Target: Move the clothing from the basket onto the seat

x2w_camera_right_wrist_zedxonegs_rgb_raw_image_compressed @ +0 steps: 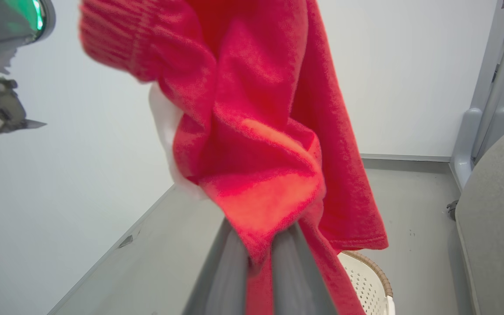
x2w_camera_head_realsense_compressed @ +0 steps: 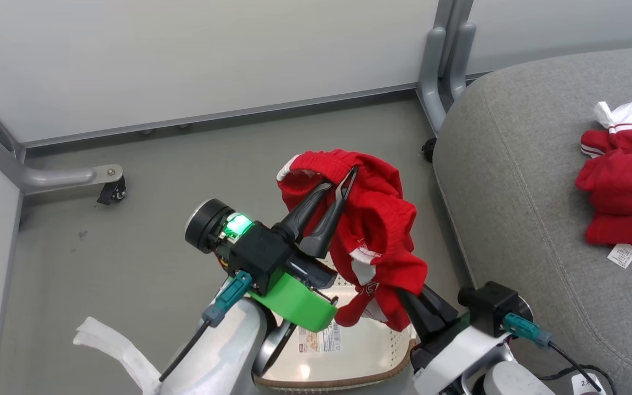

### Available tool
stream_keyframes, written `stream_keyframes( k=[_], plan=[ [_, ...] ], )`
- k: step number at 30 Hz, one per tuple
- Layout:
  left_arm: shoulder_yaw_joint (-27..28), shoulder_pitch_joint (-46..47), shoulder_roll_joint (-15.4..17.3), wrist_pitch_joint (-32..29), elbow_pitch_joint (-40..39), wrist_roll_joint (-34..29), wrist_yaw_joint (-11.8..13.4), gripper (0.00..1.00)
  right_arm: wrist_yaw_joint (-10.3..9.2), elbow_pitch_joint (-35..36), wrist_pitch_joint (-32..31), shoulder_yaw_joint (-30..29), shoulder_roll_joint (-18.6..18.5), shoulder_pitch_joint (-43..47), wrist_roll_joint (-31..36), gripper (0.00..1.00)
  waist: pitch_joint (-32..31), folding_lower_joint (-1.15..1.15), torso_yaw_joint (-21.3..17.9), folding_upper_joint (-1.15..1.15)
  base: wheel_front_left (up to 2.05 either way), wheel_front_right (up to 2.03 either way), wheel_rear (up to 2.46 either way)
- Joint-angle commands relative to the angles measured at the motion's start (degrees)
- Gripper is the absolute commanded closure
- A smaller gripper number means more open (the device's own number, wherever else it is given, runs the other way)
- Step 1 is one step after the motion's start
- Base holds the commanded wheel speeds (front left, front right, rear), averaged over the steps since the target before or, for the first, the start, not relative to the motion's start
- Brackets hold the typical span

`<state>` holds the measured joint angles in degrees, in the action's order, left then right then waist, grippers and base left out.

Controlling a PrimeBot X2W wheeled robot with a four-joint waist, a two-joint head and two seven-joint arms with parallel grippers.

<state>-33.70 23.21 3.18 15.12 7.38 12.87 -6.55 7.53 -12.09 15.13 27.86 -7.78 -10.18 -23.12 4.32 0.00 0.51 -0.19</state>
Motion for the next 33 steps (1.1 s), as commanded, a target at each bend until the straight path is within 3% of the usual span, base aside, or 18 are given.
stream_keyframes(
  k=[1, 2, 4, 27, 33],
  plan=[
    [0.34, -0.68, 0.03, 0.05, 0.32, -0.78, -0.21, 1.0, -0.08, 0.38, 0.02, -0.5, -0.16, 0.84, 0.32, 1.0, -0.08, 0.0, -0.03, 0.19, 0.0, 0.0, 0.0],
    [0.55, -0.87, -0.01, 0.04, 0.89, -0.94, -0.22, 0.96, -0.08, 0.56, 0.02, -0.76, -0.09, 1.21, 0.42, 1.0, -0.15, 0.0, -0.03, 0.19, 0.0, 0.0, 0.0],
    [1.03, -1.22, -0.07, 0.05, 1.66, -1.26, 0.14, 0.0, -0.08, 0.78, 0.02, -1.21, 0.07, 1.84, 0.5, 1.0, -0.29, 0.0, -0.04, 0.19, 0.0, 0.0, 0.0],
    [2.57, -2.75, -0.26, 0.05, 7.81, -1.63, 0.21, 0.0, -0.08, 3.86, 0.02, -3.79, 0.31, 4.73, 1.35, 1.0, -0.63, 0.0, 0.26, 0.19, 0.0, 0.0, 0.0],
    [0.11, -3.23, 0.46, -3.36, 15.81, 0.69, -0.45, 0.0, -0.08, 3.66, 0.02, -3.55, 0.45, 4.37, 1.07, 1.0, -0.52, 0.0, -0.09, 0.19, 0.0, 0.0, 0.0]
  ],
)
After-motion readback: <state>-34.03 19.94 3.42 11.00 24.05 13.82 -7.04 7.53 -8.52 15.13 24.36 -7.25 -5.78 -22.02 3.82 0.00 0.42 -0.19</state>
